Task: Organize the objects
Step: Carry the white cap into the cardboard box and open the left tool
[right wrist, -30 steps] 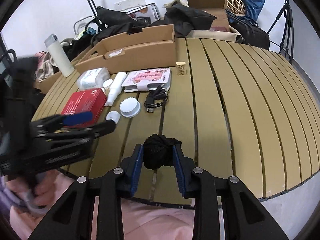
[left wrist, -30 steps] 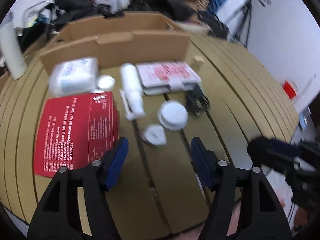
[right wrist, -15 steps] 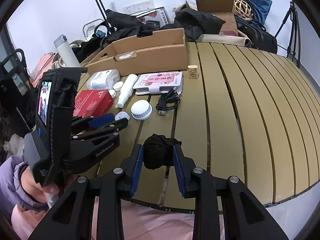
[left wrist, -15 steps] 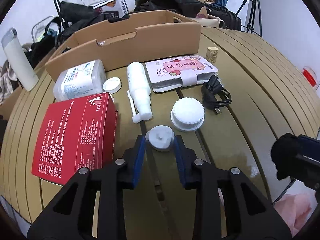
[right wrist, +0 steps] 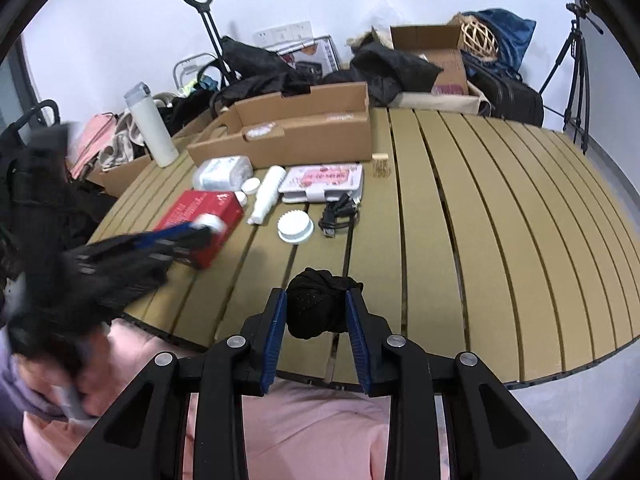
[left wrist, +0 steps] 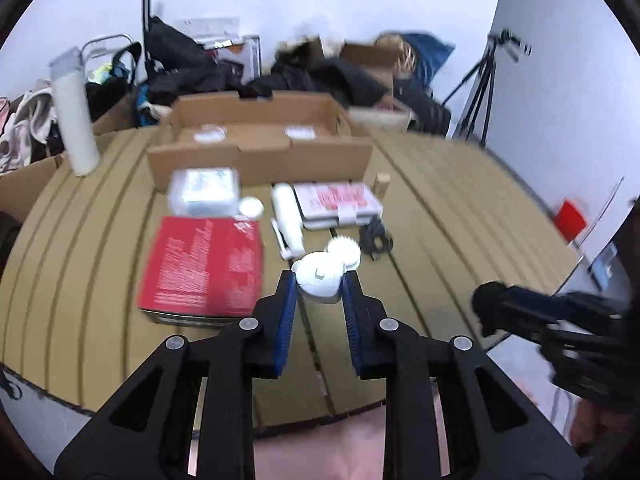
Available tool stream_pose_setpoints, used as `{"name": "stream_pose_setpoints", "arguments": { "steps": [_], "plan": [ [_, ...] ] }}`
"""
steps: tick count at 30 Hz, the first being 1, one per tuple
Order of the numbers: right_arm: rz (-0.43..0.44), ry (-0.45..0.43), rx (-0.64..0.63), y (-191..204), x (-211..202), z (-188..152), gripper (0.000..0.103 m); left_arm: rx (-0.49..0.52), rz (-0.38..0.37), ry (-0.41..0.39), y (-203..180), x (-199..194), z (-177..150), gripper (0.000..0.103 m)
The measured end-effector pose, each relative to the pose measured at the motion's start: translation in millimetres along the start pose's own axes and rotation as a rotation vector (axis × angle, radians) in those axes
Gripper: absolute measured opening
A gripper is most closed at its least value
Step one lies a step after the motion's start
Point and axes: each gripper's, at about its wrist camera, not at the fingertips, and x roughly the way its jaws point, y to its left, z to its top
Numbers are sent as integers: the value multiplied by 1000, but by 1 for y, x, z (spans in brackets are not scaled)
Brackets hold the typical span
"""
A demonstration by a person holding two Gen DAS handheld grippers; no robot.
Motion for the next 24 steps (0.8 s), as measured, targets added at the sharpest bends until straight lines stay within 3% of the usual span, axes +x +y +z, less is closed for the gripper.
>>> {"name": "stream_pose_setpoints", "arguments": {
  "steps": [3, 6, 9, 12, 15, 17, 21, 24],
  "plan": [
    [10, 6, 5, 1, 2, 8, 33, -15, 7, -11, 13, -16, 18, 20],
    [65, -20, 10, -2, -1, 37, 33, -36, -14, -66, 43, -26, 60, 20],
    [83, -82, -50, -4, -8, 95, 33, -64, 14, -89, 80, -20, 123, 20],
    [83, -117, -141, -2, 7, 172, 32, -62, 83, -73, 109, 17, 196, 20],
    [98, -36, -133, -7, 80, 256, 32, -78, 141, 9, 133, 87, 237, 20],
    [70, 33, -119, -9, 140, 288, 32, -105, 127, 94, 148, 140, 244, 20],
    [-25, 149, -86, -18, 256, 319, 32, -139, 228, 191, 177, 232, 234, 20],
    [-80, 180, -50, -27, 304, 320, 32, -136, 222, 254, 183, 264, 223, 22]
  ]
}}
